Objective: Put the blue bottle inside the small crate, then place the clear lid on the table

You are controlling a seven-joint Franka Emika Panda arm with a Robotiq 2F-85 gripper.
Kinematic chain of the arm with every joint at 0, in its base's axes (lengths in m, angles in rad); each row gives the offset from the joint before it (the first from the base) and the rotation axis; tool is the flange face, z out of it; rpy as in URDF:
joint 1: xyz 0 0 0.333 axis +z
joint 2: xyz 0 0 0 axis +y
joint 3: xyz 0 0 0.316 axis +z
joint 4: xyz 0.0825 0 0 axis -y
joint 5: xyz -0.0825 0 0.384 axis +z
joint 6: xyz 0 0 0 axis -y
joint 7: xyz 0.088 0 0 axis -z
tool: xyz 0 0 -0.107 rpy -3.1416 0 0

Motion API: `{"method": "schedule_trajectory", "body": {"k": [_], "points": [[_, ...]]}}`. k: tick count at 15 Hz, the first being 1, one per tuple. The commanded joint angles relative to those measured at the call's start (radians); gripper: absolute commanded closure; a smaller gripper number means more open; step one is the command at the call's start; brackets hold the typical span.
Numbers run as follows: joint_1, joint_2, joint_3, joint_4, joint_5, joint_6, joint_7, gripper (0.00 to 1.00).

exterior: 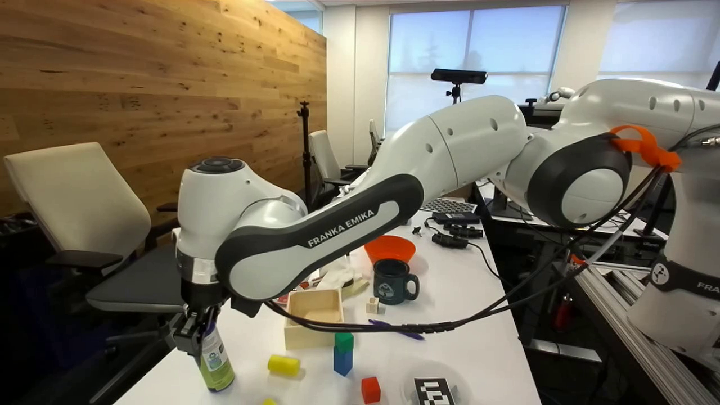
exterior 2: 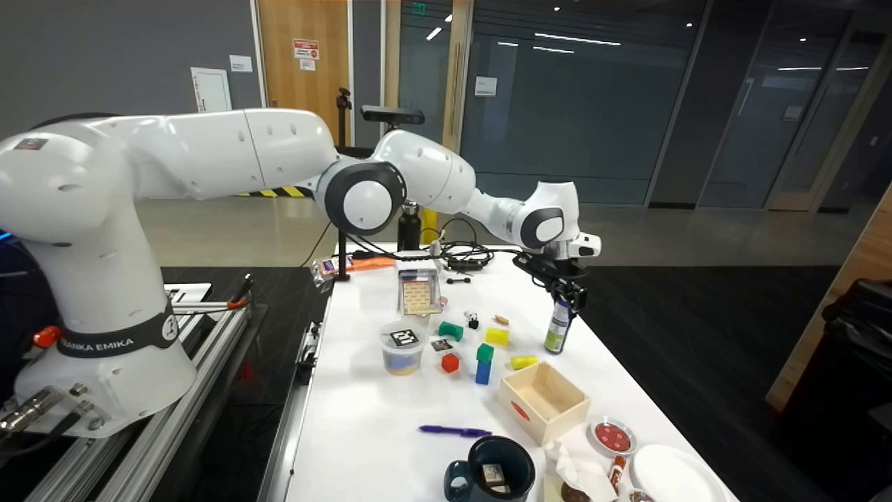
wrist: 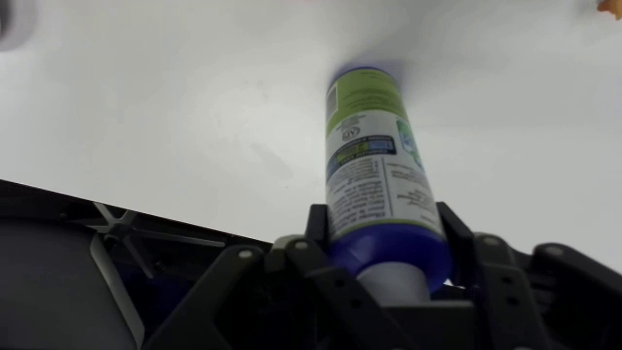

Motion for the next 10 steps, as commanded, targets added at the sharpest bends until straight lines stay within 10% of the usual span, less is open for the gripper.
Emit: {"method": "schedule_trajectory", "body": {"k": [1, 10], "points": [[0.013, -0.014, -0.059, 0.034, -0.029, -0.004, 0.063, 0.70], [0.034, -0.194, -0.120, 0.010, 0.019, -0.187, 0.345, 0.70]]}}
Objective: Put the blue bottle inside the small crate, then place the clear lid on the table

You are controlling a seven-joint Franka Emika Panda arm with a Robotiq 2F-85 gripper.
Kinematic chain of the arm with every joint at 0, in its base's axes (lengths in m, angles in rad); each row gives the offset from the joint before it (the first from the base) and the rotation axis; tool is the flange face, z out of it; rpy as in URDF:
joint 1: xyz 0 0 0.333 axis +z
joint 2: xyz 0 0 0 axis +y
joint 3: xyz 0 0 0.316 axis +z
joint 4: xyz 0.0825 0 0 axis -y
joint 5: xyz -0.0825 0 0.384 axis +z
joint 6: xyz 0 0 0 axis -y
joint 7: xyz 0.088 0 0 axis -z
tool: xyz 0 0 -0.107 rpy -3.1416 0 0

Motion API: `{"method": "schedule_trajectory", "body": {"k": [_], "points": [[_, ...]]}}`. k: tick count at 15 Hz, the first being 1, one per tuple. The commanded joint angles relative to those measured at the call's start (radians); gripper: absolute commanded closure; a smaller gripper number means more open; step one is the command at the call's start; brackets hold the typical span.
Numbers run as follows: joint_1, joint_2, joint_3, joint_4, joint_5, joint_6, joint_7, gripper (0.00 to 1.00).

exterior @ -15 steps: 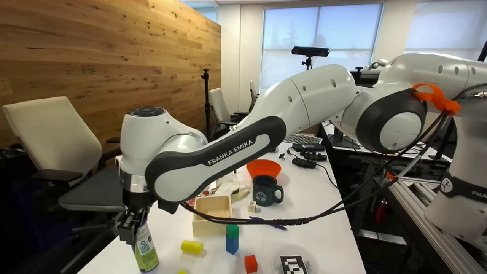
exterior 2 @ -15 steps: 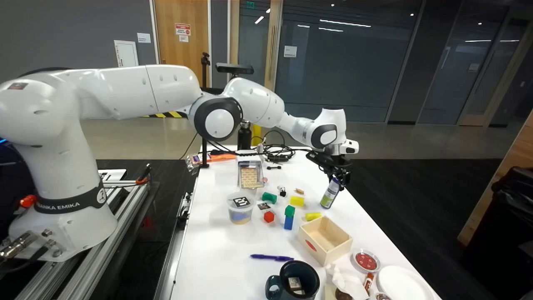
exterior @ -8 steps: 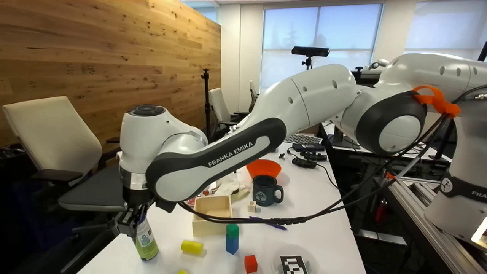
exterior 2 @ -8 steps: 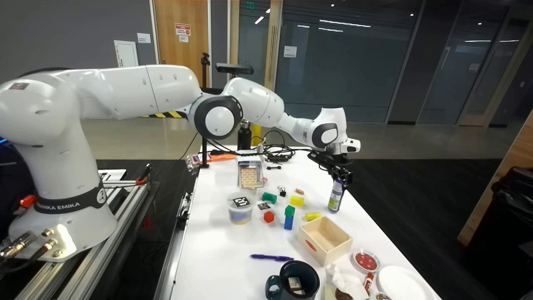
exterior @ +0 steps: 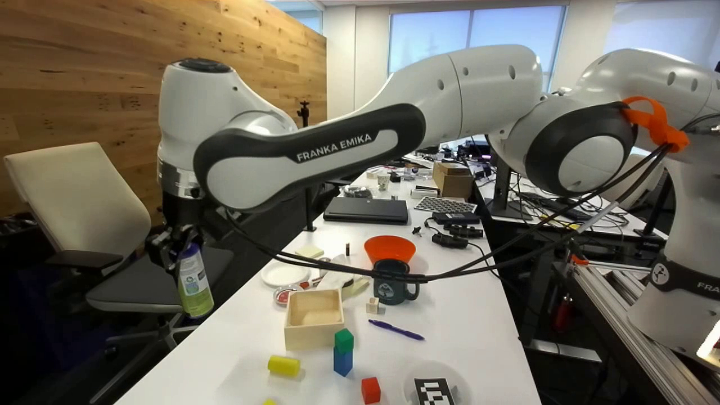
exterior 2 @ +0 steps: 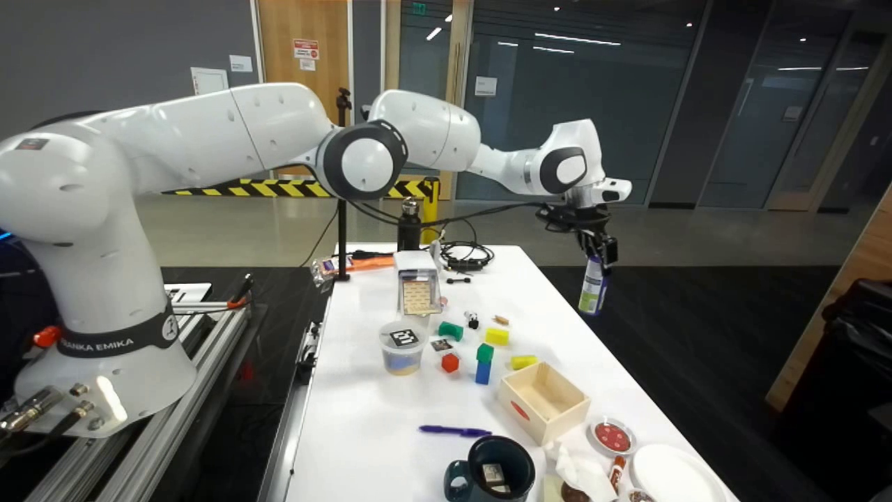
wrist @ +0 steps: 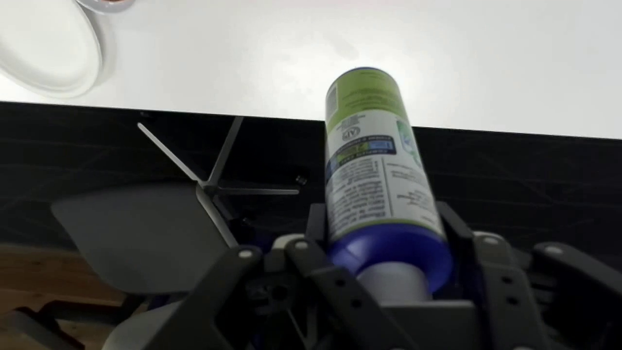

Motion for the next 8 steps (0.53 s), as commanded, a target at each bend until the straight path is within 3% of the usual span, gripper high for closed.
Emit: {"method": "schedule_trajectory", "body": {"k": [1, 4, 8], "points": [[0.031, -0.060, -0.007, -0.042, 0.020, -0.098, 0.187, 0.70], [0.045, -0.050, -0.011, -0.051, 0.019, -0.115, 0.355, 0.70], [0.029, -0.058, -0.014, -0.148, 0.023, -0.061, 0.542, 0.70]]}}
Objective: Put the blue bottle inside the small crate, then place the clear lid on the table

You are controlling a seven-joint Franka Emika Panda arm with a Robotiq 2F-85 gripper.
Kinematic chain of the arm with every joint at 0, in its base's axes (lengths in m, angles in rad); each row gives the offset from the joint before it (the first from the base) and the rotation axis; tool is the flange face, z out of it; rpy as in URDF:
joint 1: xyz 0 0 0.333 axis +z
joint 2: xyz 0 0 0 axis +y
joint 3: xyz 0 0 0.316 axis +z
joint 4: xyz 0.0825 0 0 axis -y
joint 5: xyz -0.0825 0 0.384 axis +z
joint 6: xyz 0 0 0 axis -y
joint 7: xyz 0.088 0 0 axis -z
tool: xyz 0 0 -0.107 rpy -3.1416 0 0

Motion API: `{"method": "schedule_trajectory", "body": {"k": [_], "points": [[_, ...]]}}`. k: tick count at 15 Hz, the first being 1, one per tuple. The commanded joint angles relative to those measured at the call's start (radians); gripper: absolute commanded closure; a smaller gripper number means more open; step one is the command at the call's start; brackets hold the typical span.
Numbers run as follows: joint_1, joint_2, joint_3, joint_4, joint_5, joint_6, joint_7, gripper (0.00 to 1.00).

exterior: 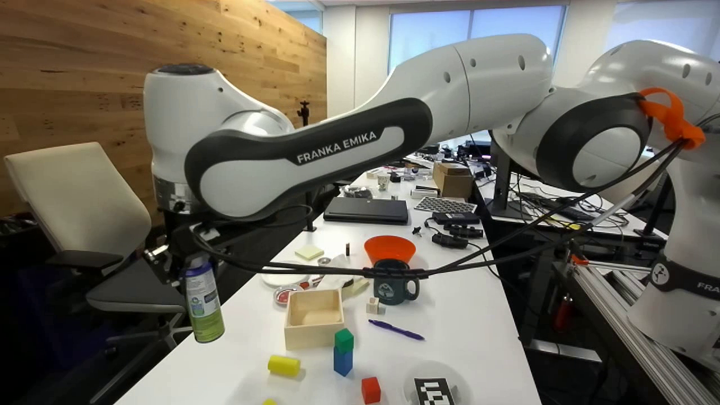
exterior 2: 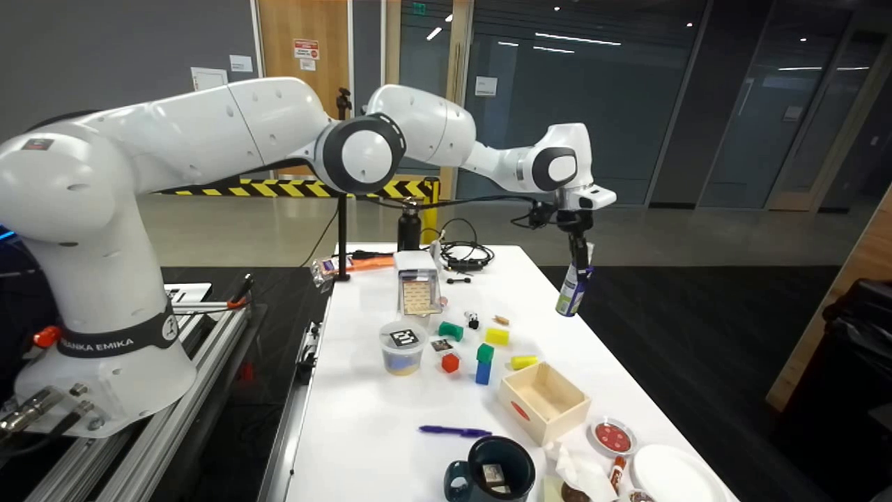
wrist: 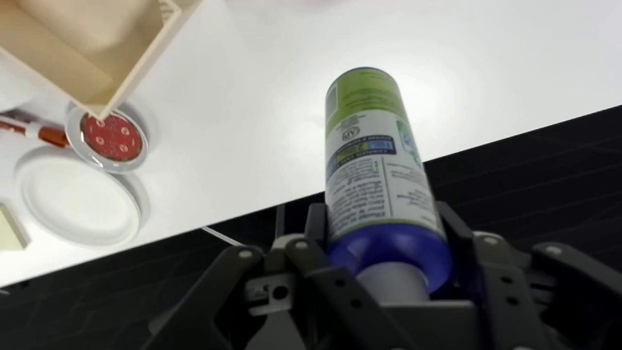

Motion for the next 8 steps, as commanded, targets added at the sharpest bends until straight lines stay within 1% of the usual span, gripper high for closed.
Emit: {"method": "schedule_trajectory", "body": {"k": [1, 4, 8], "points": [[-0.014, -0.046, -0.020, -0.126, 0.016, 0.047, 0.167, 0.70], [-0.023, -0.086, -0.044, -0.241, 0.013, 0.102, 0.293, 0.70], [-0.002, -0.171, -0.097, -0.418, -0.002, 0.173, 0.432, 0.70]]}}
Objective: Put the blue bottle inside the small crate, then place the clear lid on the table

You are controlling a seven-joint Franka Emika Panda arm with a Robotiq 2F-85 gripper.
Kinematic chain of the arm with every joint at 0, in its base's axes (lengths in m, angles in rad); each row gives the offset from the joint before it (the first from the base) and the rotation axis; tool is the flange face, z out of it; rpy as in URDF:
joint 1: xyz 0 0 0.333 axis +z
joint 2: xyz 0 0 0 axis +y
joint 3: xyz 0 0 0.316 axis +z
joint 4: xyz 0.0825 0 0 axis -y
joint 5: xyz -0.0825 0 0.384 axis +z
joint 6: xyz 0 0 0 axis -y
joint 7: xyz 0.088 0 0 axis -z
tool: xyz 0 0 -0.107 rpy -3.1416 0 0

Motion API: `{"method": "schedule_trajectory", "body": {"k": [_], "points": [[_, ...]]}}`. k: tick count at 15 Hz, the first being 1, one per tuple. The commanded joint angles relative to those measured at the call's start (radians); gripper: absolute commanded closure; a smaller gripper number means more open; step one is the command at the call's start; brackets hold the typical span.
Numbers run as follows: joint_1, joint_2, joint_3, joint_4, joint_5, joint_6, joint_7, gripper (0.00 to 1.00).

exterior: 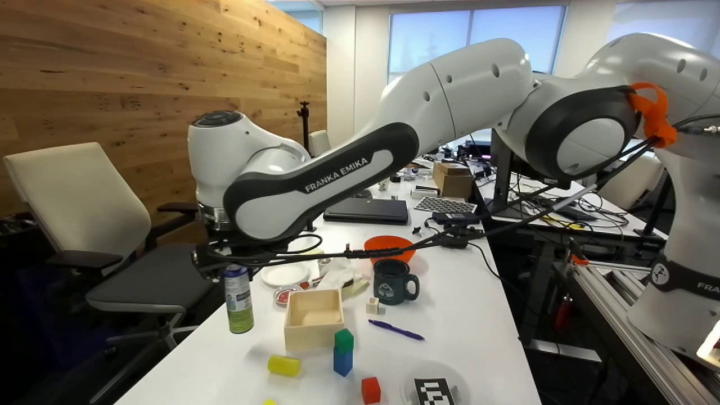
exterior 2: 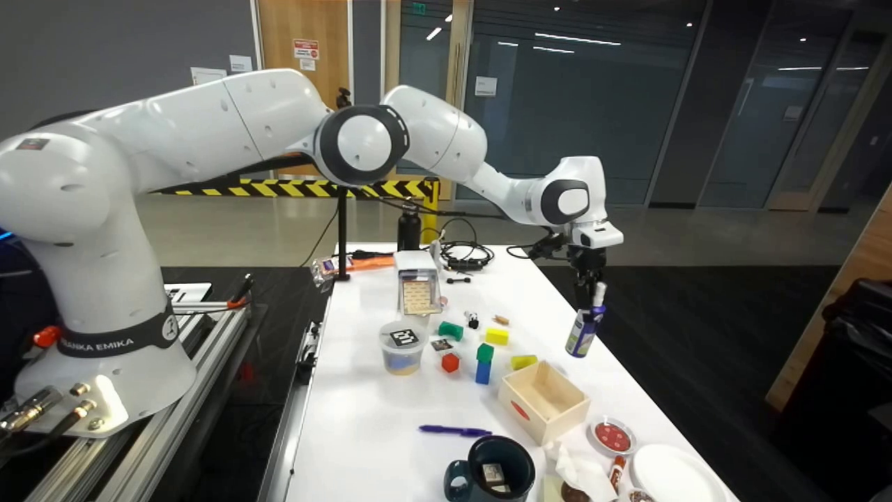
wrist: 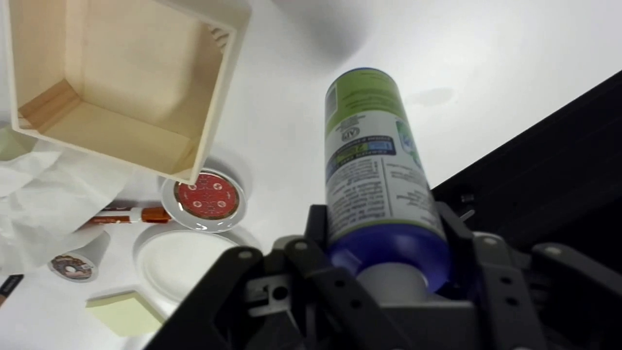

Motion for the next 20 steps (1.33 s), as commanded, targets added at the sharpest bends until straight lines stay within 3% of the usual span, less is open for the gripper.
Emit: {"method": "schedule_trajectory", "body": {"k": [1, 5, 6, 9, 15, 20], "points": [[0.052, -0.156, -0.055, -0.238, -0.015, 0.067, 0.133, 0.70], [0.151, -0.268, -0.143, -0.386, -0.055, 0.056, 0.218, 0.70], [0.145, -0.304, -0.102, -0.418, -0.115, 0.036, 0.275, 0.70], [0.169, -0.391, -0.076, -0.537, -0.149, 0.043, 0.413, 0.70], [0.134, -0.523, -0.005, -0.793, -0.177, 0.144, 0.585, 0.70], [0.094, -0.626, -0.013, -1.028, -0.224, 0.279, 0.626, 0.70]]}}
